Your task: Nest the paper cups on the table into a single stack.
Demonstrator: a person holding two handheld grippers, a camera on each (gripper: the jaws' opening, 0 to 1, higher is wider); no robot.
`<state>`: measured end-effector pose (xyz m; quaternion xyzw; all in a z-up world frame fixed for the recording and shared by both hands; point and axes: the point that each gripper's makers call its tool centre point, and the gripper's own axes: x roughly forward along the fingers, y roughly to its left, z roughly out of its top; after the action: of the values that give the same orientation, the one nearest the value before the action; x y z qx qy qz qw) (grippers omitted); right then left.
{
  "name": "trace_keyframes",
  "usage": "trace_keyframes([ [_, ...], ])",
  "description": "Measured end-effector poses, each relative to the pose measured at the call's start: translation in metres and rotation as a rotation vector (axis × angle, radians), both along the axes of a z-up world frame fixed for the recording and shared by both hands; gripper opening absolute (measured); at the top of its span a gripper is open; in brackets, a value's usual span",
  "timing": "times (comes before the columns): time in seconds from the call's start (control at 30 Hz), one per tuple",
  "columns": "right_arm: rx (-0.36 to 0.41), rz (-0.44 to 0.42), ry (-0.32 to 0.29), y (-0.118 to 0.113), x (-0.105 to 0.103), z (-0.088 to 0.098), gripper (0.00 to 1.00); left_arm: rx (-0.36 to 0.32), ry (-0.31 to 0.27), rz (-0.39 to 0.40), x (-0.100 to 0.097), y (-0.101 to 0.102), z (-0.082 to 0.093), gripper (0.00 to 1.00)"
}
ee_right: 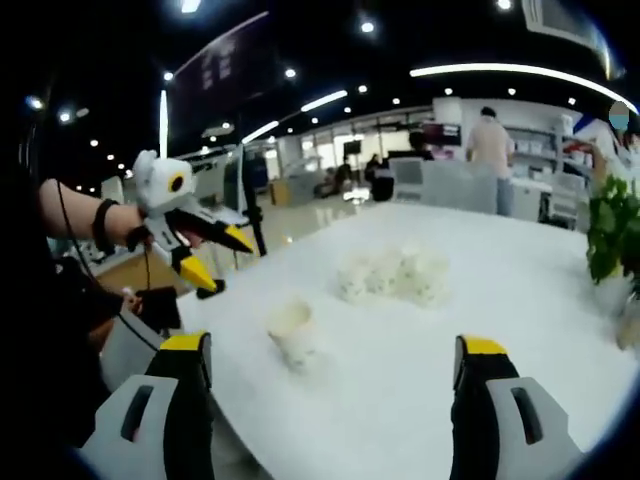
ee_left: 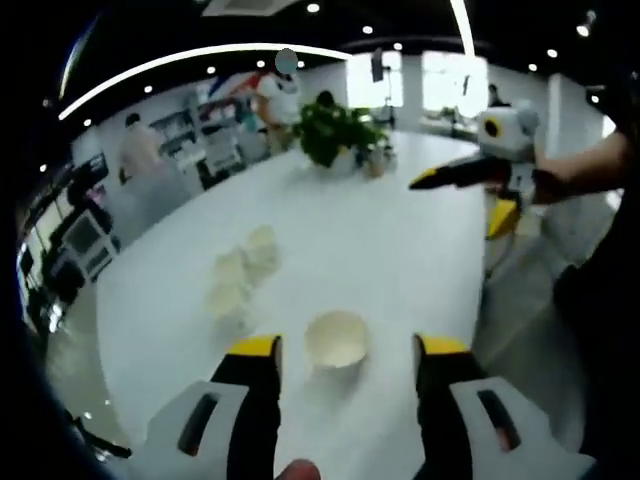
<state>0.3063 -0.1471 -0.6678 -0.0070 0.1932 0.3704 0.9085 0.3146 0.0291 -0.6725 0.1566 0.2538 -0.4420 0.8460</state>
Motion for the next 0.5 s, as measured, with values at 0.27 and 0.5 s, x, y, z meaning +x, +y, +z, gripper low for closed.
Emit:
trace_keyframes([
  [0.27,-0.029,0.007,-0.029,-0.002,0.015,0.012,1.0,-0.032,-0.038,0.069,0.006,0.023,0.008,0.64],
  [0.5,-0.048,0.025,-0.044,-0.002,0.024,0.018,1.0,-0.073,-0.055,0.148,0.011,0.041,0.015,0.82],
])
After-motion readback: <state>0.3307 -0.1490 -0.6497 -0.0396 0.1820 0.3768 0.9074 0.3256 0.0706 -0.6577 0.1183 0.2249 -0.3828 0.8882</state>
